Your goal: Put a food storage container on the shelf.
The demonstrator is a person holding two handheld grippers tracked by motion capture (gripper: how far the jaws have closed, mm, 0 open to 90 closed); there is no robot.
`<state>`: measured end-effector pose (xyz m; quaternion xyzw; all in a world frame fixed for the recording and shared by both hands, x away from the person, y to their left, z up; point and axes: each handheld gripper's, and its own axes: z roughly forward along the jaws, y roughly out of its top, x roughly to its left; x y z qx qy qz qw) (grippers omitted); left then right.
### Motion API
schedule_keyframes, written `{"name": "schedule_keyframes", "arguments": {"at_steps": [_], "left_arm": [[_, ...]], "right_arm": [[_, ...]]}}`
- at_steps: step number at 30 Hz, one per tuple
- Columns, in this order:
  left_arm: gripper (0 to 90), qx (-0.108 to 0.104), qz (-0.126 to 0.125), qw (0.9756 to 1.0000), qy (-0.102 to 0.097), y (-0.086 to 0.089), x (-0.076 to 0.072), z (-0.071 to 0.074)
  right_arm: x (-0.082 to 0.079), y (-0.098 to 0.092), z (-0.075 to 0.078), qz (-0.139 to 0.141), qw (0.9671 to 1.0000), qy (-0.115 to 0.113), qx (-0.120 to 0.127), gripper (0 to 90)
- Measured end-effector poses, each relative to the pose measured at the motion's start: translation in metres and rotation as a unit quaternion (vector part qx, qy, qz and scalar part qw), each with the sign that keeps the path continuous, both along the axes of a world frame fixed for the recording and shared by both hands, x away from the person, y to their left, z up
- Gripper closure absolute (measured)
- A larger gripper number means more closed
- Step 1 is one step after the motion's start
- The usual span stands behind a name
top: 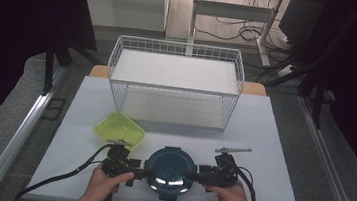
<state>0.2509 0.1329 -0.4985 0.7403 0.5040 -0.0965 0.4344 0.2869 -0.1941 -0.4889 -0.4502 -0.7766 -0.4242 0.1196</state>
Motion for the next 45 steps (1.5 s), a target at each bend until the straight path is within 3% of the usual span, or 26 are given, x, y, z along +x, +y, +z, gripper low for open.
{"name": "schedule_keyframes", "arguments": {"at_steps": [8, 15, 20, 28, 36, 45], "left_arm": [[16.4, -0.013, 0.002, 0.9998, 0.018, -0.003, 0.005, -0.005], [15.7, -0.041, -0.007, 0.9981, 0.045, -0.007, 0.008, -0.013], [17.9, -0.055, -0.007, 0.9967, 0.059, -0.009, 0.009, -0.016], [24.5, -0.049, 0.006, 0.9964, 0.069, -0.011, 0.009, -0.017], [27.0, -0.053, 0.015, 0.9956, 0.076, -0.010, 0.007, -0.016], [31.3, -0.056, 0.022, 0.9958, 0.070, -0.010, 0.000, -0.011]], "right_arm": [[0.000, 0.002, -0.007, 0.000, 0.9996, 0.026, 0.007, 13.9], [0.002, 0.010, -0.016, -0.003, 0.9980, 0.060, 0.023, 14.1], [0.002, 0.012, -0.018, -0.007, 0.9963, 0.081, 0.028, 21.9], [0.002, 0.007, -0.019, -0.027, 0.9933, 0.106, 0.036, 28.6], [0.002, 0.006, -0.019, -0.036, 0.9919, 0.114, 0.042, 30.9], [-0.001, 0.004, -0.015, -0.047, 0.9913, 0.114, 0.047, 35.5]]}}
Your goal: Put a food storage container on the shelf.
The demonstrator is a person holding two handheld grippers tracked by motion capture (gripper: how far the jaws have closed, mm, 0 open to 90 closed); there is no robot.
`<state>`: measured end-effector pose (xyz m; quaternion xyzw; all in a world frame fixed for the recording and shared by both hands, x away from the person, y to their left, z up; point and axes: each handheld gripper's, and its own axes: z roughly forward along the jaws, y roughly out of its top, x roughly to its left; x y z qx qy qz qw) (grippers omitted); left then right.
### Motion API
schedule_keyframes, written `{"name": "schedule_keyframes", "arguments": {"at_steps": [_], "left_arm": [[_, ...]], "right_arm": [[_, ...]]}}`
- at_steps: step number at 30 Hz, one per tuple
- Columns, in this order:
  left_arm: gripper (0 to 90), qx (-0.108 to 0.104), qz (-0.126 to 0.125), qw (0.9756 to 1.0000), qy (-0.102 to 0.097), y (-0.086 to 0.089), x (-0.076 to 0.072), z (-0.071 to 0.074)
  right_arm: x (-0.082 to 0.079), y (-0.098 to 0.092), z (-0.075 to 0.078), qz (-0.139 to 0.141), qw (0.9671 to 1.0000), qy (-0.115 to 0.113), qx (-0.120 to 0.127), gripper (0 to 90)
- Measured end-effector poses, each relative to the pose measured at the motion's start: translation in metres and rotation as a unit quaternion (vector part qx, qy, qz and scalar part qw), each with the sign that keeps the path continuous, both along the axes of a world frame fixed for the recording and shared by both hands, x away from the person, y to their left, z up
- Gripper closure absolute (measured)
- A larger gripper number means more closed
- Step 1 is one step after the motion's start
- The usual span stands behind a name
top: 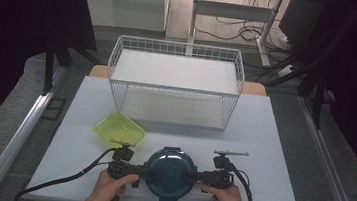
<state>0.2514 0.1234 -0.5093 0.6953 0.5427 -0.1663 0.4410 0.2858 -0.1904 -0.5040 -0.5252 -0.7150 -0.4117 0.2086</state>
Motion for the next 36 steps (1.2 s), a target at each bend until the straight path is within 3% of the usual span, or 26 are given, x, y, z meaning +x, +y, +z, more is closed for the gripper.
{"name": "schedule_keyframes", "arguments": {"at_steps": [18, 27, 36], "left_arm": [[36.9, 0.005, 0.001, 0.9998, -0.020, 0.002, -0.008, 0.008], [38.0, 0.008, 0.009, 0.9994, -0.032, 0.004, -0.009, 0.014], [38.3, 0.015, 0.002, 0.9986, -0.051, 0.002, -0.010, 0.021]], "right_arm": [[-0.005, -0.003, 0.007, -0.011, 0.9998, -0.013, 0.005, 40.9], [-0.007, 0.000, 0.013, -0.002, 0.9993, -0.037, 0.001, 41.0], [-0.006, -0.001, 0.021, 0.000, 0.9980, -0.062, 0.001, 40.8]]}}
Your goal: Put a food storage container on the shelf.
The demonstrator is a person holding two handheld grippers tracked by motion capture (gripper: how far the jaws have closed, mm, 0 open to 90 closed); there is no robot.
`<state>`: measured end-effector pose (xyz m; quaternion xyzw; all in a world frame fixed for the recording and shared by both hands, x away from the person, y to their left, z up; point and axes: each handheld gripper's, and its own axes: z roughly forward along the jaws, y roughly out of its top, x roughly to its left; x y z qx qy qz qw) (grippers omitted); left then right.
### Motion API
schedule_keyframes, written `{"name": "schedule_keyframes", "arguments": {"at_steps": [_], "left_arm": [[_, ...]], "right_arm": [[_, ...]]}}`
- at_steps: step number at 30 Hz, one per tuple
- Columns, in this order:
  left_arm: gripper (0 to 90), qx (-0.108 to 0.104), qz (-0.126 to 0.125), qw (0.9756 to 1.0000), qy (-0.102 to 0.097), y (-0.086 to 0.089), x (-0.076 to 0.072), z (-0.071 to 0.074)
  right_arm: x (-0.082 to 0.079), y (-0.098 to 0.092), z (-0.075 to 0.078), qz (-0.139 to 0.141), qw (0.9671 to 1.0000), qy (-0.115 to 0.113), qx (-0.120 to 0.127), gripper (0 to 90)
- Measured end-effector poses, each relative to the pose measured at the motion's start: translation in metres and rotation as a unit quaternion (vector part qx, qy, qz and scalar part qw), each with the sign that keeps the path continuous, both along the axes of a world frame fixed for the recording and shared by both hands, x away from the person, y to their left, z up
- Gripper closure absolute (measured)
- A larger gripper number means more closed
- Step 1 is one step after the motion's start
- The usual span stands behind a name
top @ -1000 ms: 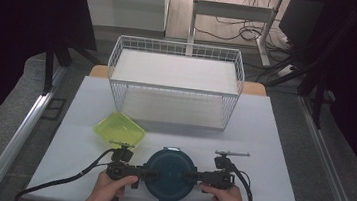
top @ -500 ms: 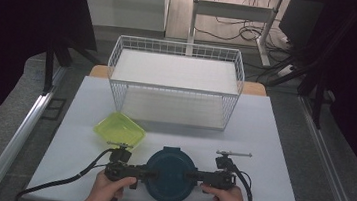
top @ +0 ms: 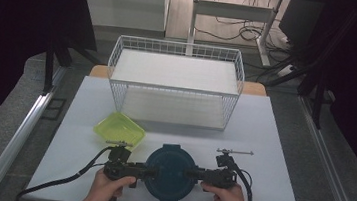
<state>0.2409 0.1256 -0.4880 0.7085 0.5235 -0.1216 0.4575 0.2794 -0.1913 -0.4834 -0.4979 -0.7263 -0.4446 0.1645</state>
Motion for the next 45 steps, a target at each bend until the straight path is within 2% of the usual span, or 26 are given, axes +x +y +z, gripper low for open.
{"name": "schedule_keyframes", "arguments": {"at_steps": [13, 21, 34, 40, 42, 45], "left_arm": [[38.4, 0.002, -0.002, 0.9999, -0.016, 0.001, 0.001, 0.008], [39.1, 0.002, -0.001, 0.9997, -0.022, 0.005, 0.004, 0.013], [39.7, -0.005, -0.002, 0.9998, -0.018, 0.009, 0.008, 0.018], [40.3, -0.009, 0.002, 0.9997, -0.023, 0.015, 0.010, 0.027], [40.3, -0.003, 0.004, 0.9994, -0.034, 0.015, 0.011, 0.034], [40.3, -0.003, 0.005, 0.9992, -0.039, 0.015, 0.013, 0.038]], "right_arm": [[0.001, 0.002, 0.010, 0.009, 0.9996, -0.026, -0.006, 40.7], [0.005, 0.004, 0.013, 0.013, 0.9995, -0.029, -0.003, 40.7], [0.008, 0.008, 0.021, 0.018, 0.9990, -0.038, -0.009, 40.6], [0.012, 0.012, 0.030, 0.021, 0.9986, -0.048, -0.009, 40.7], [0.014, 0.013, 0.034, 0.022, 0.9985, -0.050, -0.004, 40.6], [0.016, 0.013, 0.037, 0.020, 0.9985, -0.051, 0.001, 40.6]]}}
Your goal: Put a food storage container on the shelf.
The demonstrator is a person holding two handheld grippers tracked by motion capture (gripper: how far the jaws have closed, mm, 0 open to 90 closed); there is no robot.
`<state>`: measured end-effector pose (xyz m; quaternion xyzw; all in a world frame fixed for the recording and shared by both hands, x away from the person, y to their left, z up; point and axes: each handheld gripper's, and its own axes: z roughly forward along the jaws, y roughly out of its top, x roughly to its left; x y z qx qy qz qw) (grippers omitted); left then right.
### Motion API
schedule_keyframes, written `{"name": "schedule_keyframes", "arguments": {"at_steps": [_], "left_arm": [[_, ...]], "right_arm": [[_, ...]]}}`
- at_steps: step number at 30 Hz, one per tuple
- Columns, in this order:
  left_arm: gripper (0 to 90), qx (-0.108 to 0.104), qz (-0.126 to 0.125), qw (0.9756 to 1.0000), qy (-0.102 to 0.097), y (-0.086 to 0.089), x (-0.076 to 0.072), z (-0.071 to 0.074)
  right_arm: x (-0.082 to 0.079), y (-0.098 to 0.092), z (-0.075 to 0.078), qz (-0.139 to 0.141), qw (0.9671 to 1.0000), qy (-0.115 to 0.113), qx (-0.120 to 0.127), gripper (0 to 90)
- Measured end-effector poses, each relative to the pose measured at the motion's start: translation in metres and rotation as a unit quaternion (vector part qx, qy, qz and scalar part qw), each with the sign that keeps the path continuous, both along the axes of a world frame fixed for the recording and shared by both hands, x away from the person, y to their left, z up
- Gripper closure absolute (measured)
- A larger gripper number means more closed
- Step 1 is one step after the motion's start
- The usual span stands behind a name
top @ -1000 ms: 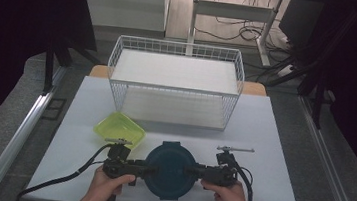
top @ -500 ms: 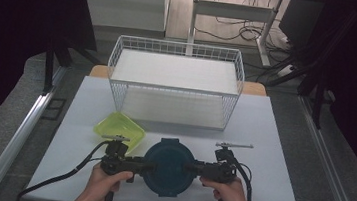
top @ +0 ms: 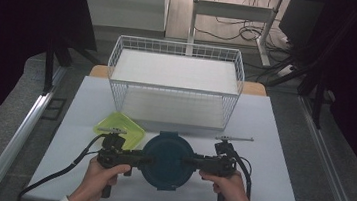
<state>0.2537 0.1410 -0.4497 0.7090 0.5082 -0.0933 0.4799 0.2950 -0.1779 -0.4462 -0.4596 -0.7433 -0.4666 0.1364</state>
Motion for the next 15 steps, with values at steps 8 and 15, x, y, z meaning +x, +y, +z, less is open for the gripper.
{"name": "schedule_keyframes", "arguments": {"at_steps": [8, 15], "left_arm": [[40.5, 0.000, -0.003, 0.9999, -0.015, 0.000, 0.004, 0.013], [40.6, 0.001, -0.002, 0.9996, -0.028, 0.001, 0.007, 0.025]], "right_arm": [[0.003, -0.001, 0.014, -0.001, 0.9999, -0.016, 0.000, 40.6], [0.005, 0.000, 0.026, 0.002, 0.9996, -0.029, -0.001, 40.4]]}}
